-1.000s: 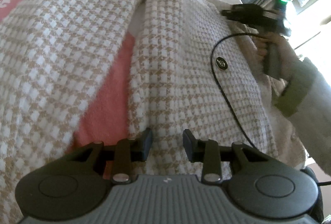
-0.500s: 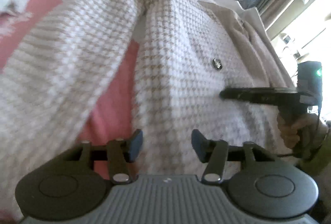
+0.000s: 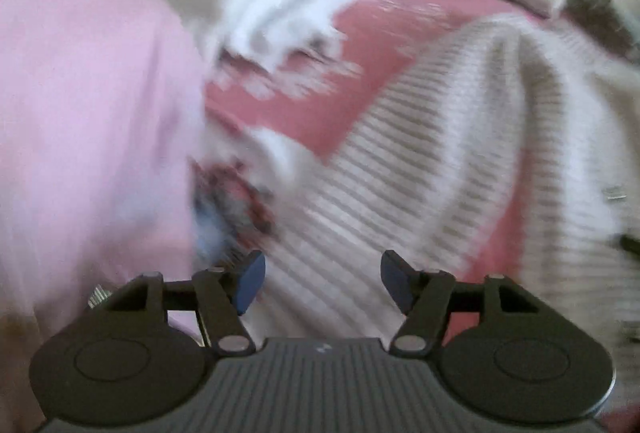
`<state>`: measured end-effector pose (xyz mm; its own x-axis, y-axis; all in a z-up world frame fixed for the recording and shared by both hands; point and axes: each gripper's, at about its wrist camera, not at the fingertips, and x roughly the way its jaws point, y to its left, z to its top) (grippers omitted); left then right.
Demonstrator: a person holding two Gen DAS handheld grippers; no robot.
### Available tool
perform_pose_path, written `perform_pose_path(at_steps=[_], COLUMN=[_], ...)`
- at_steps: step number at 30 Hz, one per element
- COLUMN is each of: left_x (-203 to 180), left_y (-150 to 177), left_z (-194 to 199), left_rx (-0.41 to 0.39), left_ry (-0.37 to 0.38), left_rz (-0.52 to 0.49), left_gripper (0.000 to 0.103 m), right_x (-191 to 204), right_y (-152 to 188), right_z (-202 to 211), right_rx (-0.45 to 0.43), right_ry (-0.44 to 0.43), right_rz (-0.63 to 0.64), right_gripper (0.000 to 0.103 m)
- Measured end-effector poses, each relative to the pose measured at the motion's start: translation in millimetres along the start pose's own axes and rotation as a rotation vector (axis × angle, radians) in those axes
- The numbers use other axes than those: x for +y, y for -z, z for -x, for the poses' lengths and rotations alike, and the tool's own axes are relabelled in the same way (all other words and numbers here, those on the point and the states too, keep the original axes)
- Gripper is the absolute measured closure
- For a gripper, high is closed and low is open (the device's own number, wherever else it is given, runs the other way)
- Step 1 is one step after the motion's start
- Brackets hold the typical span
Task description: Fold clothes
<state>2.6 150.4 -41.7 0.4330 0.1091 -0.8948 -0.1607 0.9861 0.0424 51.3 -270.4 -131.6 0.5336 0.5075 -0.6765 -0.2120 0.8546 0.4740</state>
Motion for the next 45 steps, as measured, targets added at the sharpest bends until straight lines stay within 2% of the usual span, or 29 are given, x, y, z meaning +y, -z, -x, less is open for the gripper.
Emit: perform_pose_path(at_steps=[2, 6, 8, 9, 10, 12, 13, 16, 19, 23, 25, 28, 35, 38, 41, 44, 45], left_x=[1, 14, 23, 24, 23, 20, 20, 24, 41, 52, 62, 62, 59, 57, 55, 59, 61], left_y=[-16, -34, -37, -39, -40, -46, -52, -78, -118, -170, -190, -221, -268, -279, -290, -288, -286], left_z=[-19, -60, -71, -71, -69, -60, -52, -25, 7, 44, 52, 46, 14, -2, -19, -48, -59], left_rx=[0.029, 0.148, 0.183, 0.177, 0.166, 0.143, 0.129, 0.082, 0.051, -0.031, -0.036, -0.033, 0.010, 0.003, 0.014, 0.068, 0.090], left_ry=[-0.031, 0.094, 0.144, 0.151, 0.155, 0.142, 0.129, 0.094, 0.102, -0.019, -0.054, -0.118, -0.252, -0.295, -0.307, -0.328, -0.341], left_rz=[-0.049, -0.044, 0.022, 0.023, 0.011, -0.006, -0.006, -0.005, 0.029, -0.039, -0.034, -0.081, -0.218, -0.295, -0.356, -0.427, -0.451], left_gripper=[0.034, 0.032, 0.035, 0.047, 0.067, 0.083, 0.085, 0.086, 0.087, 0.087, 0.087, 0.087, 0.087, 0.086, 0.086, 0.080, 0.075], right_x=[6, 14, 18, 19, 21, 24, 25, 25, 25, 26, 26, 24, 20, 17, 14, 13, 14], right_y=[2, 4, 5, 5, 5, 6, 6, 5, 5, 5, 5, 4, 6, 7, 8, 8, 8], right_z=[-1, -2, -3, -4, -4, -5, -5, -5, -5, -5, -5, -4, -2, 0, 3, 4, 4], right_rx=[-0.005, -0.008, -0.009, -0.009, -0.009, -0.009, -0.009, -0.010, -0.009, -0.008, -0.008, -0.008, -0.010, -0.012, -0.014, -0.013, -0.012], right_ry=[0.006, 0.021, 0.030, 0.034, 0.038, 0.047, 0.048, 0.045, 0.048, 0.053, 0.051, 0.050, 0.051, 0.047, 0.042, 0.037, 0.036], right_rz=[0.040, 0.099, 0.122, 0.134, 0.145, 0.168, 0.175, 0.177, 0.180, 0.192, 0.192, 0.193, 0.202, 0.204, 0.208, 0.216, 0.221], right_gripper=[0.055, 0.049, 0.044, 0.042, 0.041, 0.040, 0.040, 0.040, 0.040, 0.040, 0.040, 0.040, 0.039, 0.038, 0.037, 0.035, 0.033])
